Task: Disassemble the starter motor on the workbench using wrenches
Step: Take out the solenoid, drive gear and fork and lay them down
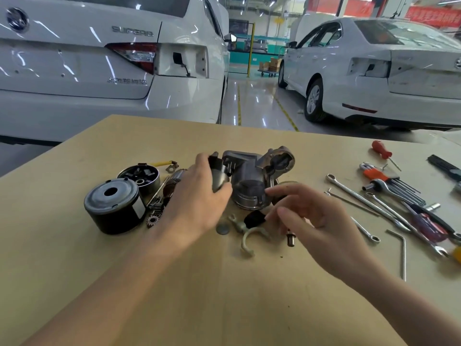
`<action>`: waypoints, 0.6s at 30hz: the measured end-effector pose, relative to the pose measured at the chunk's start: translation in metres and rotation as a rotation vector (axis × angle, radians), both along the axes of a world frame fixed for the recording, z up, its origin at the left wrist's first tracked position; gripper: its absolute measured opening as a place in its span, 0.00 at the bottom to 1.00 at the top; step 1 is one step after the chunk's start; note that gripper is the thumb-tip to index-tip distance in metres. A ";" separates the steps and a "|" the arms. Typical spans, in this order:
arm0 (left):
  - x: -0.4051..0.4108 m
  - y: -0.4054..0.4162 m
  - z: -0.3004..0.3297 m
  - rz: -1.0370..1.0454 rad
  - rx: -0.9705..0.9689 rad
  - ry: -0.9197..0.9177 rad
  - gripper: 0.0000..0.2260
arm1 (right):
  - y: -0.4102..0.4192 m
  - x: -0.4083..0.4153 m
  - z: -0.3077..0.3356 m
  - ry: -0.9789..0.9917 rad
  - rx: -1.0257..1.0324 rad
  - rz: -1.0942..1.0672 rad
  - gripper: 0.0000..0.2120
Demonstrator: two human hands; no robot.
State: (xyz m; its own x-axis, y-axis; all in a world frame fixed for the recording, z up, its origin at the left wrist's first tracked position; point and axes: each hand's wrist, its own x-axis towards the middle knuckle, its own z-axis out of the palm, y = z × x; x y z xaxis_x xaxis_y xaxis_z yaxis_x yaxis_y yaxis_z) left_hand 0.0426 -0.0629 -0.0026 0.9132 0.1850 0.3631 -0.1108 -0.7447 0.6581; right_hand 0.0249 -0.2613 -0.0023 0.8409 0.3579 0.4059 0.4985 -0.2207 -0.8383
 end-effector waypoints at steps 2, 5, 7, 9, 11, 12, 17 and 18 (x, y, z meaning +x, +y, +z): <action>-0.001 -0.005 -0.006 0.006 0.066 0.029 0.19 | -0.003 0.003 0.003 0.022 0.051 -0.015 0.15; -0.002 -0.009 -0.007 0.057 0.153 0.060 0.20 | -0.007 0.007 0.007 0.029 0.095 -0.039 0.16; -0.001 -0.009 -0.007 0.080 0.196 0.065 0.20 | -0.010 0.009 0.010 0.039 0.122 -0.056 0.16; -0.002 -0.010 -0.007 0.080 0.242 0.071 0.20 | -0.012 0.010 0.012 0.038 0.131 -0.073 0.15; -0.003 -0.011 -0.007 0.064 0.303 0.073 0.20 | -0.014 0.011 0.013 0.041 0.136 -0.086 0.14; -0.003 -0.011 -0.007 0.060 0.334 0.074 0.20 | -0.015 0.011 0.014 0.043 0.138 -0.091 0.14; -0.003 -0.013 -0.011 0.070 0.521 0.066 0.20 | -0.020 0.015 0.014 0.033 0.147 -0.104 0.13; -0.003 -0.014 -0.011 0.064 0.559 0.055 0.20 | -0.020 0.016 0.014 0.032 0.149 -0.107 0.13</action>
State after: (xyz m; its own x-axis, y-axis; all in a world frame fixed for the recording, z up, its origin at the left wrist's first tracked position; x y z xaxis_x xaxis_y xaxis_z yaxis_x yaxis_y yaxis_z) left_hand 0.0395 -0.0769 -0.0140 0.9270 0.0333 0.3737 -0.0310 -0.9859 0.1647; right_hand 0.0411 -0.2817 0.0117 0.8845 0.2034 0.4198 0.4510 -0.1431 -0.8810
